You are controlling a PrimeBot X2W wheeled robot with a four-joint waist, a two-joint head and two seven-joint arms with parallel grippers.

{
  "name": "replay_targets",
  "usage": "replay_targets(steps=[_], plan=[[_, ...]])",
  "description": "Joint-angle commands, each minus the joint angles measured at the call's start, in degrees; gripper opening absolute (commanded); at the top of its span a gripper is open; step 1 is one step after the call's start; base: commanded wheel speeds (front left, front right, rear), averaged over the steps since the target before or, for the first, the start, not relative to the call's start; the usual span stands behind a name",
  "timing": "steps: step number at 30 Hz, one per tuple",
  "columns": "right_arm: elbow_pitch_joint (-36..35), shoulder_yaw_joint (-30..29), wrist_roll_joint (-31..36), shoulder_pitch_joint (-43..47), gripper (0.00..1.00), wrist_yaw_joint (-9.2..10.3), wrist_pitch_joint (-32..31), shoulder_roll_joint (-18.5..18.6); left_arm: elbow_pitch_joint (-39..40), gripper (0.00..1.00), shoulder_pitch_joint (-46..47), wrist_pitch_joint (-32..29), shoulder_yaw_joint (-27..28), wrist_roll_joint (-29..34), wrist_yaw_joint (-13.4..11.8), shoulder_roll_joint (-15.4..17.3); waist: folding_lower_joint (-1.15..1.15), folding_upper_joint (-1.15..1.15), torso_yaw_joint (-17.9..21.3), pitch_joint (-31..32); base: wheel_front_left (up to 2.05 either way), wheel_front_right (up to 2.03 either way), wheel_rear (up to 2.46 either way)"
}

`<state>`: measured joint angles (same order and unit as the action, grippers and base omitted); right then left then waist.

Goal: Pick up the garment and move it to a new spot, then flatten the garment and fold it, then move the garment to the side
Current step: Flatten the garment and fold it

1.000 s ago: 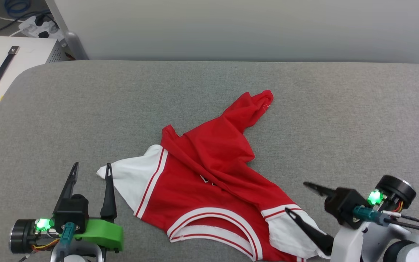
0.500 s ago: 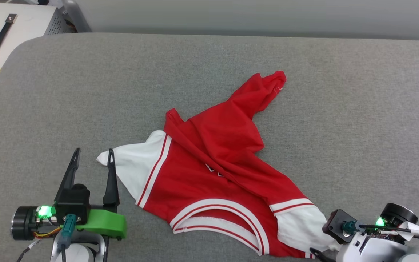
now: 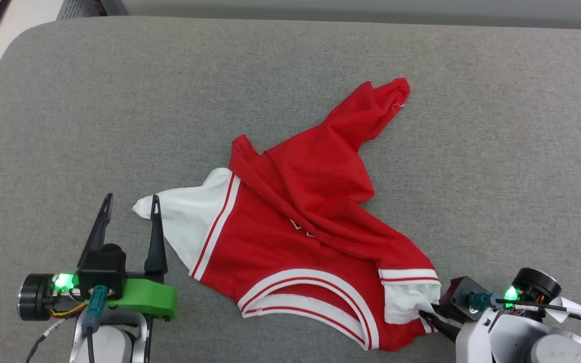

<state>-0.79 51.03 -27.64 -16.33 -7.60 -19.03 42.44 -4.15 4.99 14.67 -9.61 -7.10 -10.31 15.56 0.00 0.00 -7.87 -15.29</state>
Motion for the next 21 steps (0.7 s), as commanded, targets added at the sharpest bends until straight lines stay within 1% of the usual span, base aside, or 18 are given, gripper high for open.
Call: replay_targets(steps=[1,5,9,13,15,18,21], plan=[[0.8,-0.5,-0.7,-1.0,0.0,0.11,0.8,-1.9,-0.3,1.0,0.3,0.3,0.4,0.9,0.5,-0.6,0.0,0.0,0.8,1.0,0.0,0.0,0.0],[-1.7,-6.7,-4.6,-1.2,0.0,0.11,3.3,-4.2,-0.6,1.0,-0.2,0.3,1.3,1.7,1.5,-1.2,0.0,0.0,1.6,2.4,0.0,0.0,0.0],[-4.3,-14.7,-8.5,-0.9,0.0,0.11,4.6,-6.7,-0.8,1.0,-0.6,0.3,2.0,2.4,2.4,-1.5,0.0,0.0,2.2,3.1,0.0,0.0,0.0],[-4.4,-23.0,-12.5,-0.8,0.0,0.11,5.4,-9.2,-0.8,1.0,-0.7,0.3,2.5,3.0,3.1,-1.8,0.0,0.0,2.6,2.9,0.0,0.0,0.0],[-3.1,-27.1,-15.7,-0.4,0.0,0.11,5.5,-11.0,-0.8,1.0,-0.5,0.3,2.7,3.3,3.4,-2.0,0.0,0.0,2.5,2.6,0.0,0.0,0.0],[1.0,-33.2,-20.7,-0.2,0.0,0.11,5.1,-13.3,-0.9,1.0,-0.2,0.3,2.8,3.8,3.9,-2.3,0.0,0.0,2.5,1.8,0.0,0.0,0.0],[6.6,-37.8,-22.5,-0.1,0.0,0.11,5.0,-14.0,-1.0,1.0,0.1,0.3,2.9,4.1,4.3,-2.6,0.0,0.0,2.2,1.2,0.0,0.0,0.0]])
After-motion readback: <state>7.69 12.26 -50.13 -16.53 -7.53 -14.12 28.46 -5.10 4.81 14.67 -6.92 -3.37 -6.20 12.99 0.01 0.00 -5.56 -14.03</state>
